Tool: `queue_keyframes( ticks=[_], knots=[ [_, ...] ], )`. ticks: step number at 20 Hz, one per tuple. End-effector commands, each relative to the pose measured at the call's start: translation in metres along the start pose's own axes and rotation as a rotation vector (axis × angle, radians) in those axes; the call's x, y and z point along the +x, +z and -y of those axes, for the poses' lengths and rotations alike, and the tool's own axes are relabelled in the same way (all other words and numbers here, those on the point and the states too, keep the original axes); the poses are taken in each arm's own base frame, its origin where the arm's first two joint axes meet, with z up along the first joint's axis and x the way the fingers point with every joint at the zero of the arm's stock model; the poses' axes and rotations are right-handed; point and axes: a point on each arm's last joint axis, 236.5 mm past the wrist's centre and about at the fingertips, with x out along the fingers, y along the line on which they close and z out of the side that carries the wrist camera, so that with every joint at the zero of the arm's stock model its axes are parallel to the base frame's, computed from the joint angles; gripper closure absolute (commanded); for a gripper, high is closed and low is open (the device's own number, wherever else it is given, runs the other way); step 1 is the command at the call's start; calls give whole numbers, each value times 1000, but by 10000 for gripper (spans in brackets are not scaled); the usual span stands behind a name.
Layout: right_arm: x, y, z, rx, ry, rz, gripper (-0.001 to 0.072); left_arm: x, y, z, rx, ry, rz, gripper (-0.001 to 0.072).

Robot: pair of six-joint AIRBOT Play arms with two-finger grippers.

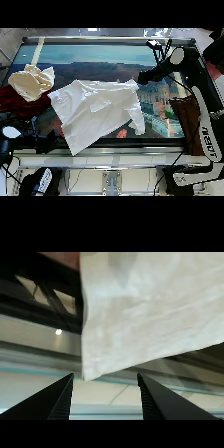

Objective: Fold the shirts.

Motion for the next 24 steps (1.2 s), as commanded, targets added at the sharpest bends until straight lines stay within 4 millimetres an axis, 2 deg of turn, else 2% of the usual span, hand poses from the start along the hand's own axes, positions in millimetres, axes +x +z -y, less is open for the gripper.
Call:
queue_keyframes(
  ticks=[1, 4, 7, 10, 13, 17, 21, 22, 23, 24],
  knots=[
    [0, 0, -1, -2, 0, 0, 158, 9, -24, -15, -20, 44, -91, 274],
    [0, -1, -1, -2, 1, -5, 158, 29, -38, -13, -67, -9, -149, 273],
    [0, -7, 1, -5, -7, -29, 158, 38, -29, 4, -73, -97, -137, 274],
    [0, -8, 1, -4, -5, -35, 158, 47, -34, -5, -89, -64, -191, 274],
    [0, -9, 1, -3, -5, -36, 158, 56, -40, -6, -69, -39, -240, 275],
    [0, -12, -2, 3, 6, -49, 158, 70, -26, -3, -59, -13, -184, 275],
    [-1, -16, -4, 3, 12, -68, 158, 81, -23, 2, -92, -29, -196, 287],
    [-1, -16, -4, 3, 13, -67, 159, 84, -22, 8, -111, -51, -196, 314],
    [-1, -16, -4, 4, 14, -69, 159, 85, -21, 14, -114, -74, -194, 410],
    [-1, -17, -4, 3, 13, -71, 159, 85, -18, 18, -99, -93, -183, 569]
  ],
)
